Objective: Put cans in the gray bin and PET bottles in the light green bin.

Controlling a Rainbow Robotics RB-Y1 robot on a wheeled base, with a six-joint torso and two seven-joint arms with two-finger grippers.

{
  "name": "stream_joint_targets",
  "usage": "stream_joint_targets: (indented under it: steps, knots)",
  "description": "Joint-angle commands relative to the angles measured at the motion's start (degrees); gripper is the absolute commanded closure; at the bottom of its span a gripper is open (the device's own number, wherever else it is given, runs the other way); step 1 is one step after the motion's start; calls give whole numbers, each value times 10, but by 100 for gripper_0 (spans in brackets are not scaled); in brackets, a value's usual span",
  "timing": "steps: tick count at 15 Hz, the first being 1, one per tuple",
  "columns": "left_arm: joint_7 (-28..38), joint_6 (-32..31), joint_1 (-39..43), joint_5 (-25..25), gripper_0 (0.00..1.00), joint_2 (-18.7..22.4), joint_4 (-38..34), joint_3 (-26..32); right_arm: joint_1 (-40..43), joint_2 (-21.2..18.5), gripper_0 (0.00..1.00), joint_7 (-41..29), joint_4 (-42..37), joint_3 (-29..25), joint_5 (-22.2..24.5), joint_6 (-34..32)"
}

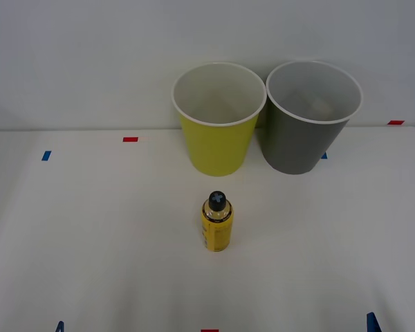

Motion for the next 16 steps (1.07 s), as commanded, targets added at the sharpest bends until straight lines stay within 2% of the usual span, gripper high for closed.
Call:
stream_joint_targets:
  steps: [1, 16]
  knots:
    - [0, 0, 0, 0, 0, 0, 0, 0, 0, 0, 0, 0, 0, 0, 0, 0]
    - [0, 0, 0, 0, 0, 0, 0, 0, 0, 0, 0, 0, 0, 0, 0, 0]
